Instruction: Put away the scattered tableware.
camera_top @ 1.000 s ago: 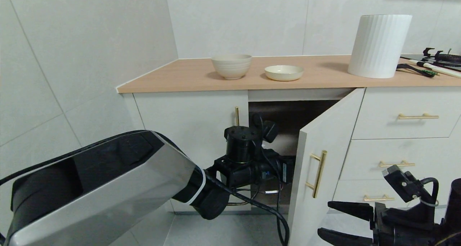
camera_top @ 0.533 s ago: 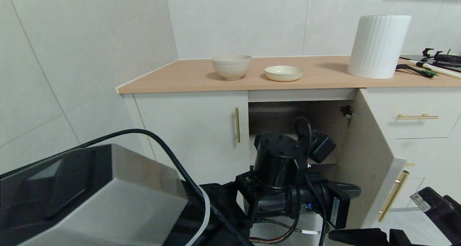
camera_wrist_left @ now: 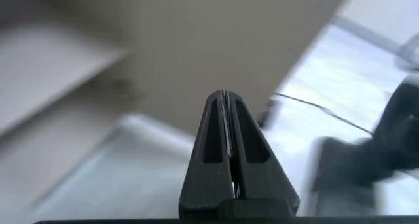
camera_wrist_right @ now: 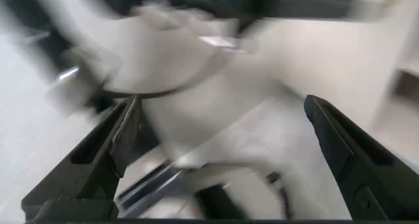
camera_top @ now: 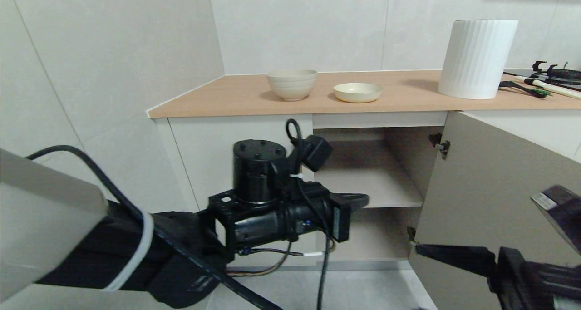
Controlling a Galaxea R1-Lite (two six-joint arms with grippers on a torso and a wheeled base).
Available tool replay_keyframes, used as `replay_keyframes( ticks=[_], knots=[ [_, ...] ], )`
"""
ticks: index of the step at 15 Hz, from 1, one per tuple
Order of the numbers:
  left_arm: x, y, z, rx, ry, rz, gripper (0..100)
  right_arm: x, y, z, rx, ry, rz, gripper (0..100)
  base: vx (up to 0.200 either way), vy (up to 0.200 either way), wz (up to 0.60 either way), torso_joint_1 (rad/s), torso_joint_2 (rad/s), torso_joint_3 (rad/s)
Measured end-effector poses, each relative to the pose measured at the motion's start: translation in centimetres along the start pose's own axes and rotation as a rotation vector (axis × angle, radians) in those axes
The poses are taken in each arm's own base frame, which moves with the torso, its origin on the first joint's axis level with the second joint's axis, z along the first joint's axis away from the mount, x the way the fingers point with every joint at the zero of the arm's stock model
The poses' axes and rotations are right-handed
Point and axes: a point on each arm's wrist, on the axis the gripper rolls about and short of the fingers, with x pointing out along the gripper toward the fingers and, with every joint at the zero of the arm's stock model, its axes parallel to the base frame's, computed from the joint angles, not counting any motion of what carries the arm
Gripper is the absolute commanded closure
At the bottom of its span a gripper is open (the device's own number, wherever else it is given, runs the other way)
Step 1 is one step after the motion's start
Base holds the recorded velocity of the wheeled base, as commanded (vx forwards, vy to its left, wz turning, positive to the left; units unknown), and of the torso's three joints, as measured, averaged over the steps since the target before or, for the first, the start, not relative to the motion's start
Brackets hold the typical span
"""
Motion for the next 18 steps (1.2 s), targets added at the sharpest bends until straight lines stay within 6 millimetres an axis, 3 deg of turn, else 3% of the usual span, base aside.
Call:
replay_keyframes(
  ticks=[4,7,9,10,18],
  knots=[
    [-8.6,2.9,1.6,-0.006,-0.046,0.253,100,5.5,-3.8,4.3,-0.037,-0.095,-0.286,0,0.000,0.000,0.00,0.000,0.00,0.000],
    [-14.1,3.5,2.8,-0.044,-0.072,0.411,100,8.0,-6.8,6.8,-0.054,-0.068,-0.455,0,0.000,0.000,0.00,0.000,0.00,0.000],
    [-16.6,3.4,3.5,-0.054,-0.102,0.472,100,8.7,-7.6,8.1,-0.026,0.032,-0.512,0,0.000,0.000,0.00,0.000,0.00,0.000],
    [-17.5,3.3,3.9,-0.056,-0.126,0.493,0,8.7,-7.7,8.8,-0.024,0.032,-0.530,0,0.000,0.000,0.00,0.000,0.00,0.000],
    [-20.1,2.9,6.5,-0.112,-0.282,0.537,0,5.4,-6.2,10.1,-0.023,0.024,-0.605,0,0.000,0.000,0.00,0.000,0.00,0.000]
  ],
)
